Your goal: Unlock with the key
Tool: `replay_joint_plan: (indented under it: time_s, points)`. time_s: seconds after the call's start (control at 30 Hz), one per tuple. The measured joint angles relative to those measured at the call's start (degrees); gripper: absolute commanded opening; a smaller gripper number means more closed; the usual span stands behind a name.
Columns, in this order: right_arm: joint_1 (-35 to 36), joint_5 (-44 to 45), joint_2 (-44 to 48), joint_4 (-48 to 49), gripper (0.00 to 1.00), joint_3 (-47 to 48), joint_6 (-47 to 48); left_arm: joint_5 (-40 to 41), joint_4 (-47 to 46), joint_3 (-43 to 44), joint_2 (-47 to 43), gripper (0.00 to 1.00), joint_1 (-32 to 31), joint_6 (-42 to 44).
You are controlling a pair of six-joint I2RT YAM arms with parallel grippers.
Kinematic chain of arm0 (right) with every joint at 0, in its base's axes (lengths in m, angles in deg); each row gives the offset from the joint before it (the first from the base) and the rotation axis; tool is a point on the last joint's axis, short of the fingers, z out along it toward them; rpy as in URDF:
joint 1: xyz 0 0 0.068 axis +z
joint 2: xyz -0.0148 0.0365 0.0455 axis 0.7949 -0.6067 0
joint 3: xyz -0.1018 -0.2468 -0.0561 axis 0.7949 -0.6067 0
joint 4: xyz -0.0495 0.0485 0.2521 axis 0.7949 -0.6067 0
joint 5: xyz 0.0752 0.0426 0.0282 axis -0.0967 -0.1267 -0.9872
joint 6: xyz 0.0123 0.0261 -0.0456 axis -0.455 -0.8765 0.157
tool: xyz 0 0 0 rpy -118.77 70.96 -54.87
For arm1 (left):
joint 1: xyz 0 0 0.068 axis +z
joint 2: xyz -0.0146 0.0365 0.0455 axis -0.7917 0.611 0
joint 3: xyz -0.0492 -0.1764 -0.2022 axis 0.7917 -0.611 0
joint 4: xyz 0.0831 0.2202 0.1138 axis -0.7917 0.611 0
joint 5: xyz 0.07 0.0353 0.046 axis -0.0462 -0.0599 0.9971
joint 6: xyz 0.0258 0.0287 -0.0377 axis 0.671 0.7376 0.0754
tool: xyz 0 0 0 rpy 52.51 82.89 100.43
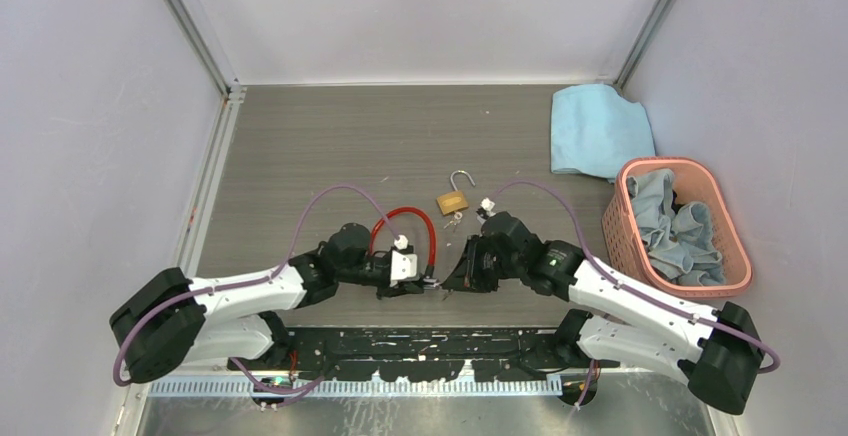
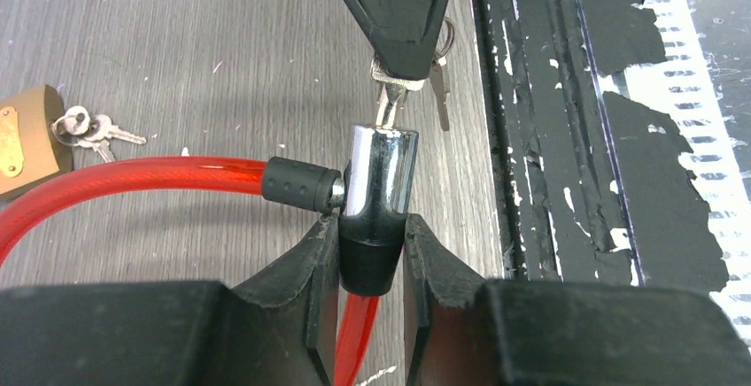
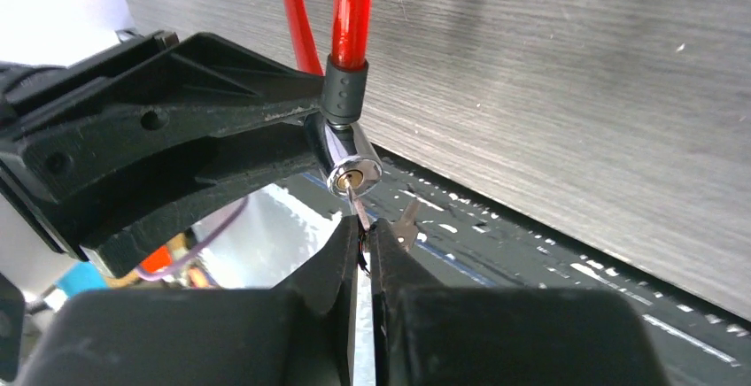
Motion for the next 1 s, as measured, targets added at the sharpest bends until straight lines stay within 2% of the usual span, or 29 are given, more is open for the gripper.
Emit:
replay_joint_plan:
  time_s: [0.17,0.3,0.4,0.5,0.67,0.83,1.0]
  points:
    - [-0.3,-0.6,0.5,0.6,0.01,-0.8,-9.0,0.8,-0.1,-1.2,-2.0,0.00,0.0,0.3]
    - [-0.8,-1.8,-0.7,0.7,0.01,-0.8,-11.1,1.0,0.0,-1.4,-2.7,0.00,0.0,0.3]
    - [-1.0,-3.3,-3.1,0.9,0.01,0.0,-8.3,0.8,0.8,-1.5,-2.7,0.00,0.0,0.2]
    - [-0.6,-3.2,-5.9,-1.2,0.01,3.7,-1.1,0.2,1.0,-1.4,-2.8,0.00,0.0,-0.2]
    - [-0.2,-2.0,-3.8,-2.4,0.01,5.2,8.3,-0.4,-1.9,-1.4,-2.9,0.00,0.1,-2.1]
    - [-0.2,-1.4,-3.5,-2.4,0.01,5.2,9.4,-0.4,-2.5,-1.4,-2.8,0.00,0.2,-3.0]
    - [-0.2,-0.7,-3.7,-2.4,0.01,5.1,5.9,-0.1,-2.4,-1.4,-2.8,0.00,0.2,-2.9]
